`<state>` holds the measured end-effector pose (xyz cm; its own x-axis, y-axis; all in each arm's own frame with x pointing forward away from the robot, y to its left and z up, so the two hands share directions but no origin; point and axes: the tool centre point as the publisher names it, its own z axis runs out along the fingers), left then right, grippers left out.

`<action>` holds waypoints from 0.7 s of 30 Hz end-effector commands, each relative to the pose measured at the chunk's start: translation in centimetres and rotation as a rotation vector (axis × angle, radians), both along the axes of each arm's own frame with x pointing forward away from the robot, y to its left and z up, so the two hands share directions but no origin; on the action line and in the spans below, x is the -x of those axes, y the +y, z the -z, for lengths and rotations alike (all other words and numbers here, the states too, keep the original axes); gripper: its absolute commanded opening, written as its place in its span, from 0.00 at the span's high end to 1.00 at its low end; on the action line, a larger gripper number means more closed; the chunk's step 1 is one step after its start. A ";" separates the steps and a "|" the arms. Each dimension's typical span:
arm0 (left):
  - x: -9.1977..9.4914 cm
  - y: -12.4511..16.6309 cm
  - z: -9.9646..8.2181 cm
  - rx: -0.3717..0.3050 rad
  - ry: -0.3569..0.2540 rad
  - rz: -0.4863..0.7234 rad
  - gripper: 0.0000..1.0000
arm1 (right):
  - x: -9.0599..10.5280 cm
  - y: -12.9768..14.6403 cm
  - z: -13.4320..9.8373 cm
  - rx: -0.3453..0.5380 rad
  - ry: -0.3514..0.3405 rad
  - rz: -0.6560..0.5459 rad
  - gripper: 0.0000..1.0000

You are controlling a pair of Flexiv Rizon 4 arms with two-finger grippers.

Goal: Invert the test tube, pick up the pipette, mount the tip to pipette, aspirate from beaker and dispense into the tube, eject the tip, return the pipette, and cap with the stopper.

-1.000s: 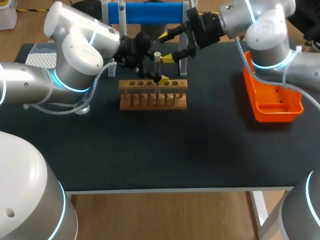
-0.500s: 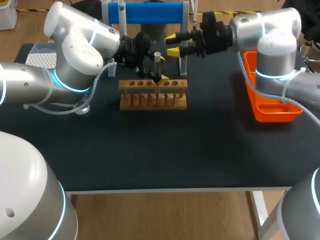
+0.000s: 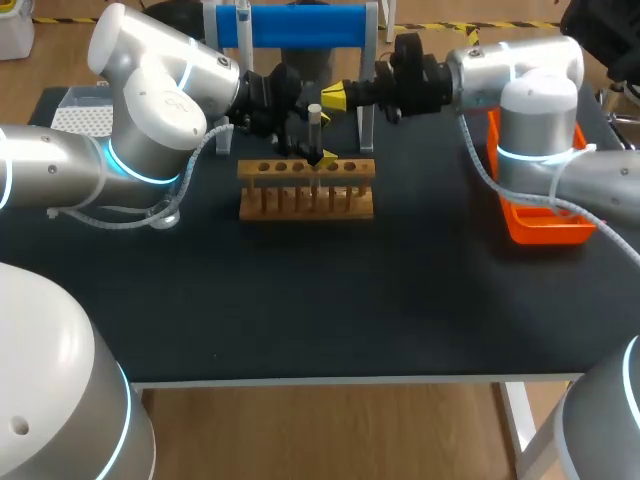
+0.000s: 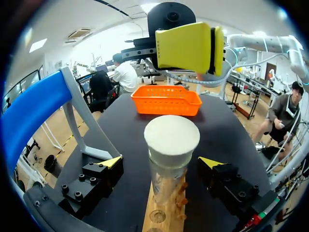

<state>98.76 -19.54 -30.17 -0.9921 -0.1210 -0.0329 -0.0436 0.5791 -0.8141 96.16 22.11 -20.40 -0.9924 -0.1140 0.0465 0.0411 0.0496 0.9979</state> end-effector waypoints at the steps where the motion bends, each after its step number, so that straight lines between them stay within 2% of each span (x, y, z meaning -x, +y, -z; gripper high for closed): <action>1: -0.1 0.0 0.0 -0.003 0.002 0.002 0.00 | -0.1 0.4 0.4 -0.001 0.004 0.000 1.00; 21: -0.1 0.0 0.0 -0.003 0.002 0.002 0.00 | -0.1 1.4 0.9 -0.013 -0.007 0.002 1.00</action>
<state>98.76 -19.54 -30.17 -0.9921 -0.1210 -0.0329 -0.0436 0.5791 -0.8141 96.23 23.34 -21.26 -0.9926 -0.1151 0.0396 0.0357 0.0363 0.9987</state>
